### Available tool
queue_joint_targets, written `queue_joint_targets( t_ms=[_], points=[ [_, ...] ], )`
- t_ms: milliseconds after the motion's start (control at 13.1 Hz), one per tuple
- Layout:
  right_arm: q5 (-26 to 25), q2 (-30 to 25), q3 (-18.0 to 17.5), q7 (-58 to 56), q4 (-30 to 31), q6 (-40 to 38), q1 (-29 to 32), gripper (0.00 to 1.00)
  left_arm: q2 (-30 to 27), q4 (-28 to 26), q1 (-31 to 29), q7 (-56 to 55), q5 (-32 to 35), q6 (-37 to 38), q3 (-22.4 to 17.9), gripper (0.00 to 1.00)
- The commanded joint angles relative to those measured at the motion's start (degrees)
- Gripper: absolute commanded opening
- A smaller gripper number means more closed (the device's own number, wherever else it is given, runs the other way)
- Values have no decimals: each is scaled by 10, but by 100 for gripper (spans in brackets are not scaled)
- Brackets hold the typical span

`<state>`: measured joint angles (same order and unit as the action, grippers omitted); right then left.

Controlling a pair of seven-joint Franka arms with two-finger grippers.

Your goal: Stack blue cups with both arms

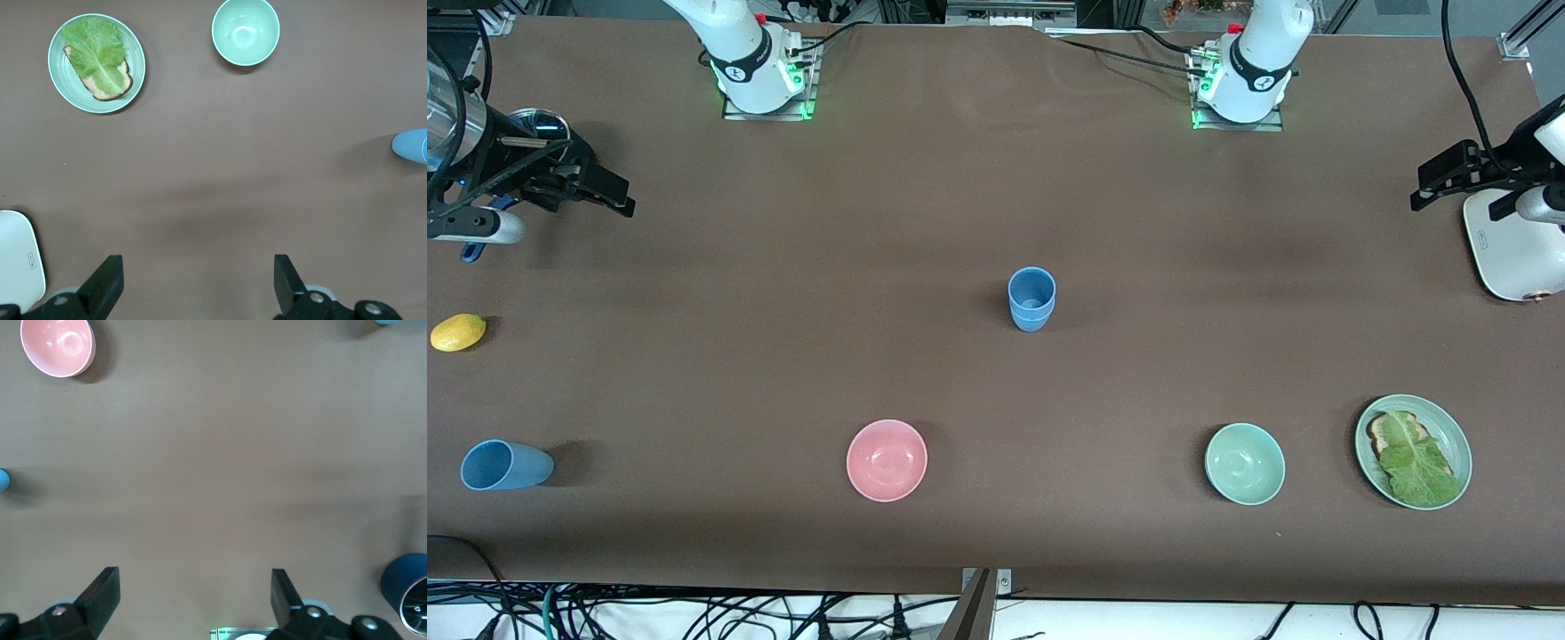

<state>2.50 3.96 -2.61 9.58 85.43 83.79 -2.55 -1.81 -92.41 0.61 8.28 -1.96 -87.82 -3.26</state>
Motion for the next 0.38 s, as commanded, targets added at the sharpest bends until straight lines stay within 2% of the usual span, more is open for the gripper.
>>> queue_joint_targets(
  t_ms=[0, 305],
  points=[
    [6, -4, -2, -11, 0, -2, 4, 100, -3, 6, -4, 5, -15, 0, 2, 99],
    [3, -4, -2, -11, 0, -2, 4, 100, -3, 14, -4, 4, -15, 0, 3, 99]
  ],
)
